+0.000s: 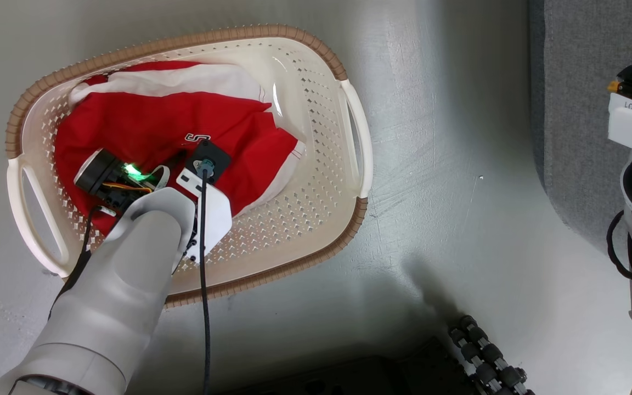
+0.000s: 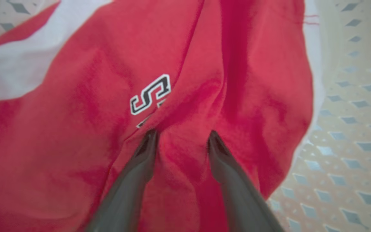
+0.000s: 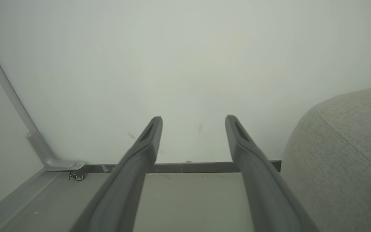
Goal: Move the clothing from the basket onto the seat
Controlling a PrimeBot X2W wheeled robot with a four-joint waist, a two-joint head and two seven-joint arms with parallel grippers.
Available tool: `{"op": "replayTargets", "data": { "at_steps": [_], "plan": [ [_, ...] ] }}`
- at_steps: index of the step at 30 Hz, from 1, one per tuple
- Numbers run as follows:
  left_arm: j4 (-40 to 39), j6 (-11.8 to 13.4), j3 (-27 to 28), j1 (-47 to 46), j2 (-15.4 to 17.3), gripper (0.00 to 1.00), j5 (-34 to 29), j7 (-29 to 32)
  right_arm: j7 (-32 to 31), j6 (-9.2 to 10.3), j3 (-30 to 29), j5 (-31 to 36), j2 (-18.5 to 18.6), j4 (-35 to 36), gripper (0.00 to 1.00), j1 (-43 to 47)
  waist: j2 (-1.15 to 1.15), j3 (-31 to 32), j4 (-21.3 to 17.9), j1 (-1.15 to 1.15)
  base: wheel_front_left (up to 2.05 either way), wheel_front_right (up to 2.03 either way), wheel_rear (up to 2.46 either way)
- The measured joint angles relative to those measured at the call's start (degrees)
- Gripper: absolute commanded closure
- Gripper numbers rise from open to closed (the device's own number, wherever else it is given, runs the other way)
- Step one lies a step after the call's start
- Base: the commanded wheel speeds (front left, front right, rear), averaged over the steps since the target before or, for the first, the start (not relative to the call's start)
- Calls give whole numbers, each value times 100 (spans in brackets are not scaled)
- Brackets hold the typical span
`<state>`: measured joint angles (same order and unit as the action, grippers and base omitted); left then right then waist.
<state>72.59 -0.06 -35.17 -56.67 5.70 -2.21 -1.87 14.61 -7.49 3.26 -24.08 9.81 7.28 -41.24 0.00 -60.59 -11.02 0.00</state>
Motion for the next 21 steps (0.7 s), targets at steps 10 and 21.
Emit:
{"op": "replayTargets", "data": {
  "at_steps": [10,21],
  "plan": [
    [9,48,8,-3,-90,100,12,-94,0,0,-35,35,-13,3,0,-1,0,48,19,0,0,0,0],
    [-4,-51,100,-15,-132,100,168,-509,0,0,-32,35,-65,-14,0,-9,0,218,63,0,0,0,0]
  ]
}}
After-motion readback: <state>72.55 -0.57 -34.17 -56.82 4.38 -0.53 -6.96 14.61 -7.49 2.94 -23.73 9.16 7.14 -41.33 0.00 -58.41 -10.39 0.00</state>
